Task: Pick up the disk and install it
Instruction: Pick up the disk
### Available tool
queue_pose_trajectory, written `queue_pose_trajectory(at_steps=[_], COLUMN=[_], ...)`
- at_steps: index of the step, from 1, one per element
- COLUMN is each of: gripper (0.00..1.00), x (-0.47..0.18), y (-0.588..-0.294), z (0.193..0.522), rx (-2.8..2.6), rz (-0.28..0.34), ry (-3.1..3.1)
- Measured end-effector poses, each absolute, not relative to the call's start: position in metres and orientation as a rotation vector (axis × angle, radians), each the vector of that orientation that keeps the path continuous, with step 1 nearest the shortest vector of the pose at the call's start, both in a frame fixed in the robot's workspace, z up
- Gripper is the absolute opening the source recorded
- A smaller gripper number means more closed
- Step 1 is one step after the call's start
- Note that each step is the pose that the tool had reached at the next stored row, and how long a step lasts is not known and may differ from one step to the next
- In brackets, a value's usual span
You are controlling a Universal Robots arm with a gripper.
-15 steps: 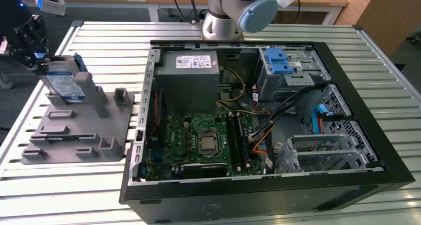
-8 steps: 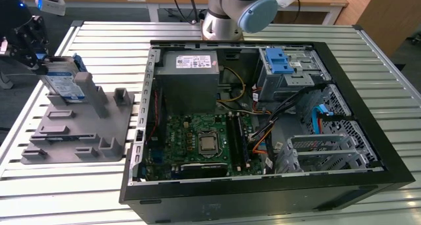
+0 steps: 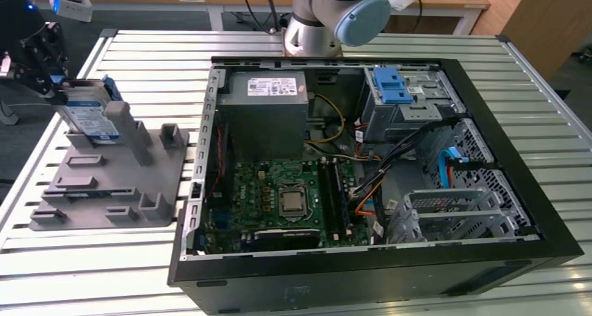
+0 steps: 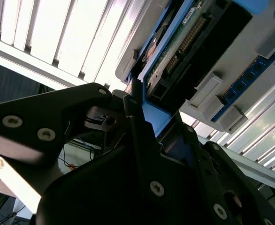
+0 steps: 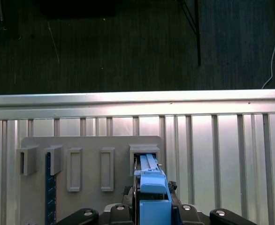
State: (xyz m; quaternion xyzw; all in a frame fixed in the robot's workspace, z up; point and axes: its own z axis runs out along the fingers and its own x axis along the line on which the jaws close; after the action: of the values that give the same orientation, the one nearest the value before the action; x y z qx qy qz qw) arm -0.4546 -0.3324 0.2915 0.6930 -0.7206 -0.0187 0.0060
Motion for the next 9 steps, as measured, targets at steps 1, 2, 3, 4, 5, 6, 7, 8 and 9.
queue_pose_trajectory(at_steps=[1,2,3,4,5,6,7,8,9], gripper=[0.36,0.36,0.36,0.36,0.36,0.36,0.36,0.36,0.36], x=[-0.4546,-0.4546,-0.4546,-0.4546,-0.4546,-0.4546,-0.4546,-0.4546,-0.4546], y=[-0.3324,-0.3324,-0.3323,-0.3323,-0.3323,-0.3324,-0.3323,-0.3323,-0.3323], z=[0.2915,0.2915,0.2915,0.2916,0.292,0.2927,0.2934,0.2942,0.2951], rx=[2.169,2.169,2.169,2.169,2.169,2.169,2.169,2.169,2.169], rz=[-0.059,-0.059,-0.059,-0.058,-0.058,-0.059,-0.059,-0.059,-0.059], ry=[-2.255,-2.255,-2.255,-2.256,-2.256,-2.255,-2.255,-2.256,-2.256])
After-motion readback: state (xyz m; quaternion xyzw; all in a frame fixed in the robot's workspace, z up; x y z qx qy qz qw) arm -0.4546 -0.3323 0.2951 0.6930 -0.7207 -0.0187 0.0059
